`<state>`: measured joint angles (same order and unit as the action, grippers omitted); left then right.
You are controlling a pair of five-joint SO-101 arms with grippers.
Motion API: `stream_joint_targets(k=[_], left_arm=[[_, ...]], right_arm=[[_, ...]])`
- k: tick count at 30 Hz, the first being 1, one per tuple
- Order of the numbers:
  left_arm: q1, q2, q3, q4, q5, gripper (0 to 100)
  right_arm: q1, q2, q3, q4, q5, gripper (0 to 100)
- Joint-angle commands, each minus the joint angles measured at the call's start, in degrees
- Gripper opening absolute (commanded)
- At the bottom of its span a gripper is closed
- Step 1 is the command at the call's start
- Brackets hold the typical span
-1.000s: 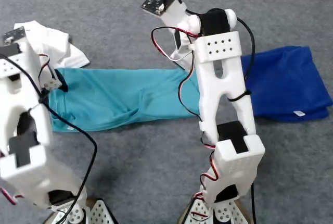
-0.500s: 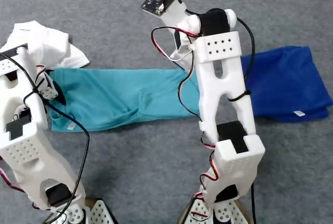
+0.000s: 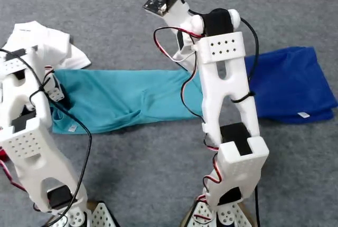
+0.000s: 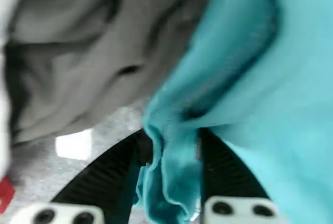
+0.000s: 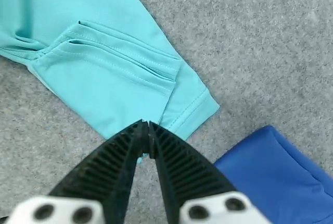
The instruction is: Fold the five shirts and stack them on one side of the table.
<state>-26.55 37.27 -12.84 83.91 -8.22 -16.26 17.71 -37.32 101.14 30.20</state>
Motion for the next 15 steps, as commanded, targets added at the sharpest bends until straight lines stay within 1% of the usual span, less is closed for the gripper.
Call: stream_joint_targets(k=[1, 4, 8, 15], left_arm=[[1.6, 0.7, -0.3, 0.6, 0.3, 7], [3.7, 0.3, -0.3, 0.9, 0.3, 2], [6.2, 0.0, -1.7, 1.1, 0.3, 2], [11.8, 0.0, -12.8, 10.6, 0.3, 2]], right_arm=[[0.9, -2.7, -2.5, 0.6, -0.3, 0.2], [0.9, -2.8, -2.5, 0.7, -0.3, 0.2], [1.4, -2.9, -2.5, 0.8, -0.3, 0.2], [4.4, -4.2, -3.5, 0.9, -0.6, 0.2]])
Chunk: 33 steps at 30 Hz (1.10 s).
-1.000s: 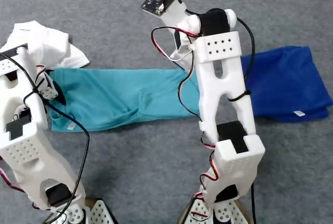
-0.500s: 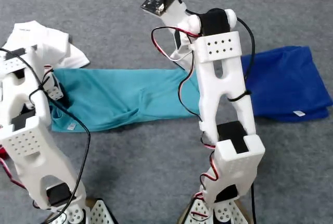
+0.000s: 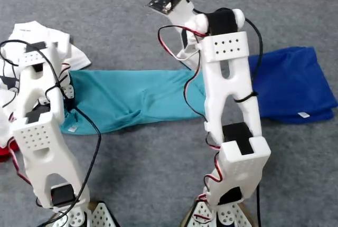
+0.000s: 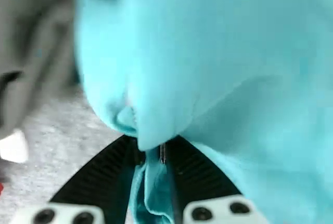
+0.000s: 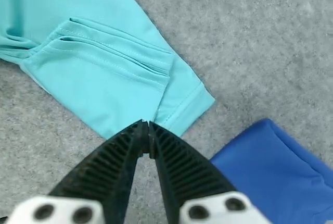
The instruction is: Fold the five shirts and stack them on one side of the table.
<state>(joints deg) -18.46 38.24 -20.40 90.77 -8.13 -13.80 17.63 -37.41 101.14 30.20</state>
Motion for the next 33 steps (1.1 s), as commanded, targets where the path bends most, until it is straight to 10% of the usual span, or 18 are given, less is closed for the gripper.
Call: stream_joint_targets(k=[1, 19, 33], left_arm=[[4.9, -1.0, -7.5, 5.5, 0.2, 2], [39.2, -8.4, -19.0, 9.4, 11.3, 2], [49.6, -8.3, -21.0, -10.4, 20.4, 2]], right_arm=[[2.4, -5.2, -3.4, 0.9, -0.6, 0.2], [25.6, -31.1, 7.7, 1.0, -0.1, 0.2], [28.7, -46.5, 35.4, -9.4, 3.2, 0.2]])
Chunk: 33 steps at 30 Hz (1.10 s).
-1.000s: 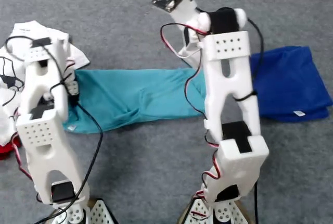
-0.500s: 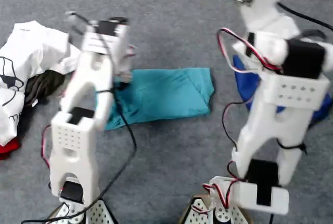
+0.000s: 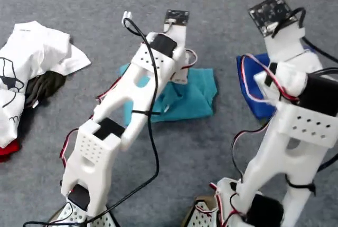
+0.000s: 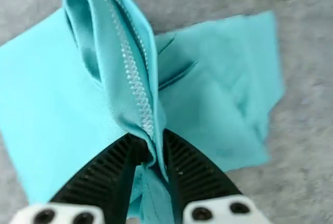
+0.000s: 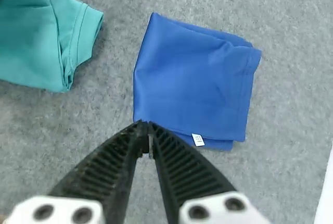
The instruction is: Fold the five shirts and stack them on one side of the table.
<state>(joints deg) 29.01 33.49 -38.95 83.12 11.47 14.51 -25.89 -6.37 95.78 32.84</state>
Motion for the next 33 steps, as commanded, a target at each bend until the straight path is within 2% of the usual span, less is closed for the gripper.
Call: stream_joint_targets(k=[1, 8, 16, 22, 25, 29, 33], left_arm=[[3.1, -3.6, -2.5, -3.3, 0.8, 2], [8.2, -1.8, -2.7, -4.5, 0.8, 2], [7.9, 2.1, -3.0, -5.5, 3.3, 2], [8.4, 2.4, -9.0, -3.9, 3.8, 2], [8.0, 2.5, -9.9, -4.4, 6.7, 2], [8.3, 2.5, -9.4, -3.8, 7.1, 12], [8.9, 1.9, -9.9, 1.1, 7.3, 22]], right_arm=[[0.4, -3.6, 5.9, -5.1, 0.5, 0.2], [0.7, -4.6, 8.7, -7.6, 0.5, 0.2], [0.8, -4.7, 8.8, -7.6, 1.8, 0.2], [0.8, -4.8, 8.8, -7.3, 1.8, 0.2], [0.8, -4.5, 9.2, -7.0, 1.7, 0.2], [0.8, -4.5, 9.2, -7.0, 1.7, 0.2], [0.8, -4.4, 9.2, -7.0, 1.7, 0.2]])
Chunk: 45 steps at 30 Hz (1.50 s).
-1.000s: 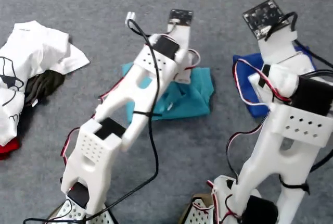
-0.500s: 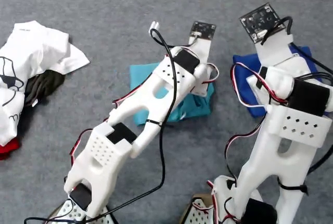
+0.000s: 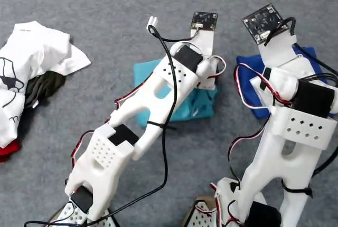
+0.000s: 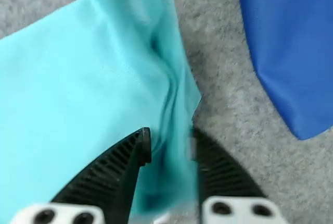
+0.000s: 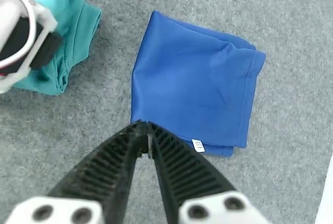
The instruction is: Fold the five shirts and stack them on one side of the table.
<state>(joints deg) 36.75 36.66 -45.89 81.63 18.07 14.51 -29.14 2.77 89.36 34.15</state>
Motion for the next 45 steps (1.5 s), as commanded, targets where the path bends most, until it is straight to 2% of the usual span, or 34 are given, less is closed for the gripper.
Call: stream_joint_targets(k=[1, 4, 7, 10, 12, 15, 18, 22, 32, 38, 45], left_arm=[[1.1, -1.3, -3.0, 3.5, 0.7, 23], [-0.9, -2.0, -6.0, 8.7, 0.6, 23], [-6.9, -3.4, -13.5, 15.2, 0.3, 21], [-15.6, -3.4, -19.0, 19.0, 0.5, 9], [-20.5, -3.2, -18.4, 19.1, 0.0, 1], [-23.8, -1.4, -13.9, 19.1, -1.9, 2], [-24.6, 1.3, -11.1, 18.0, -2.1, 2], [-23.2, 7.5, -9.8, 10.6, -1.8, 2], [-21.9, 21.5, -9.8, -3.6, -2.2, 2], [-22.6, 23.5, -18.0, 1.6, -2.4, 2], [-22.3, 22.3, -35.3, 16.2, -7.0, 2]], right_arm=[[0.8, -1.2, 0.0, -0.6, 0.4, 0.2], [0.7, -1.1, 0.1, -0.9, 0.4, 0.2], [0.1, 0.9, 0.6, -1.3, 0.6, 0.2], [-4.1, 7.7, 0.7, -1.9, 0.3, 0.2], [-7.4, 13.8, 0.2, -2.1, -0.8, 0.2], [-13.4, 22.9, -1.1, -2.4, -3.9, 0.2], [-19.7, 30.6, -3.1, -2.3, -6.9, 0.2], [-24.3, 40.3, -4.4, -2.4, -10.0, 0.2], [-17.6, 54.6, -4.6, -4.5, -10.1, 0.2], [-17.0, 54.0, -5.4, -5.5, -8.5, 0.2], [-18.6, 36.9, -7.4, 1.0, -8.5, 0.2]])
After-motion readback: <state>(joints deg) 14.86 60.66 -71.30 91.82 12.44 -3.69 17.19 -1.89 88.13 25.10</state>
